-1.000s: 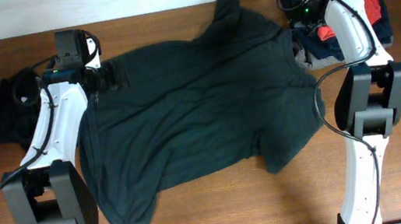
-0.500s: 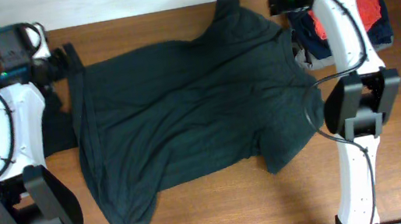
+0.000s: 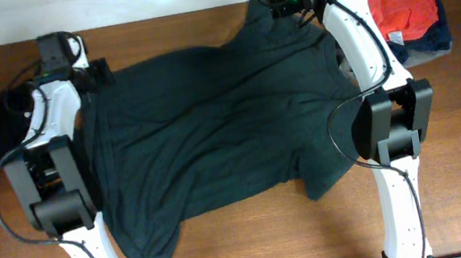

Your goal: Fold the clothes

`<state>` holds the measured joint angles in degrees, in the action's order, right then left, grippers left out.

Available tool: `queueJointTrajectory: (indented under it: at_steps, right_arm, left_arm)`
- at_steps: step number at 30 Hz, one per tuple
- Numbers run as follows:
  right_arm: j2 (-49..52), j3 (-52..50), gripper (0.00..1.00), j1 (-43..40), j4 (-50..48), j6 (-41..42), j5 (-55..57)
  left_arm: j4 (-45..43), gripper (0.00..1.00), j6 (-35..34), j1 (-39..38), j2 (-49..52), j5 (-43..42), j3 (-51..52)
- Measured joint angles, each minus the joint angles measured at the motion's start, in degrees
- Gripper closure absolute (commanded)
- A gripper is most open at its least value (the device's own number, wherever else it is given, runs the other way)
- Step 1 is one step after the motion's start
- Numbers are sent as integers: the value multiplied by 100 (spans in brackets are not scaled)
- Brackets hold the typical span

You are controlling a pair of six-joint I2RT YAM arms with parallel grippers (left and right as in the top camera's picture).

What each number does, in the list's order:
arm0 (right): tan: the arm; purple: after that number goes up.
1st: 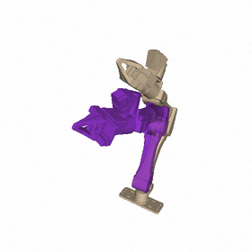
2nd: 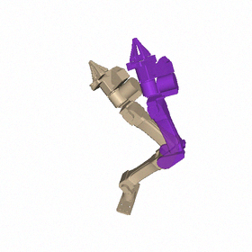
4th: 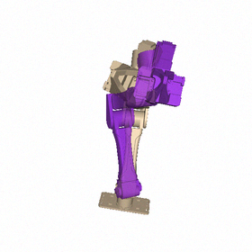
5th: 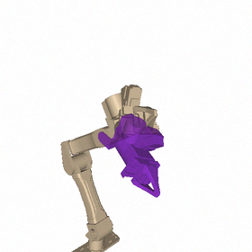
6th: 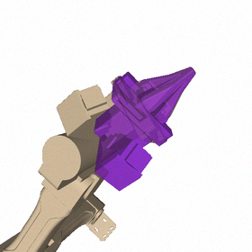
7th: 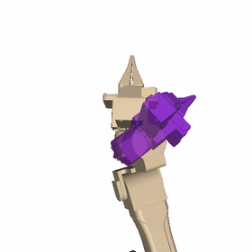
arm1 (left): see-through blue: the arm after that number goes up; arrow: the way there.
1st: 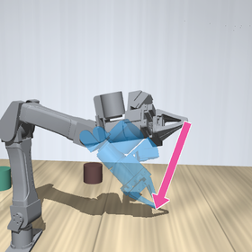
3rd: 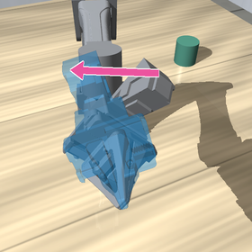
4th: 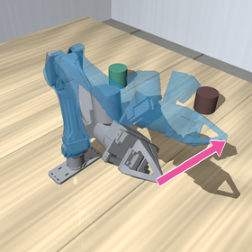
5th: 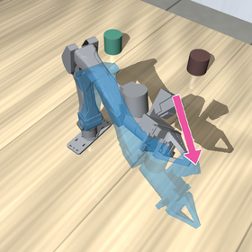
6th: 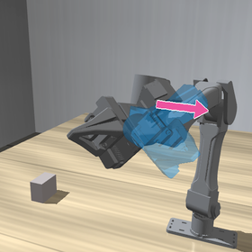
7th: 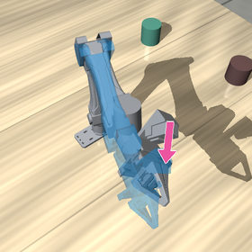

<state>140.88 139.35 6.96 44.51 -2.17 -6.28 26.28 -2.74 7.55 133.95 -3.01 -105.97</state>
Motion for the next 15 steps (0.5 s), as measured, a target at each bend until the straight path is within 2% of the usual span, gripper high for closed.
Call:
queueJointTrajectory:
  at_steps: [2,5,7,15]
  right_arm:
    - [24,0,29,-7,2,-4,11]
    - [52,0,30,-7,0,-2,22]
    - [85,0,29,-7,-2,-2,24]
    - [149,0,29,-7,26,-2,22]
  left_arm:
    - [-55,32,11,-24,76,177,0]
    - [-195,47,11,-24,85,393,-7]
    - [-247,51,33,-24,85,549,-13]
    - [-345,51,33,-26,153,828,-28]
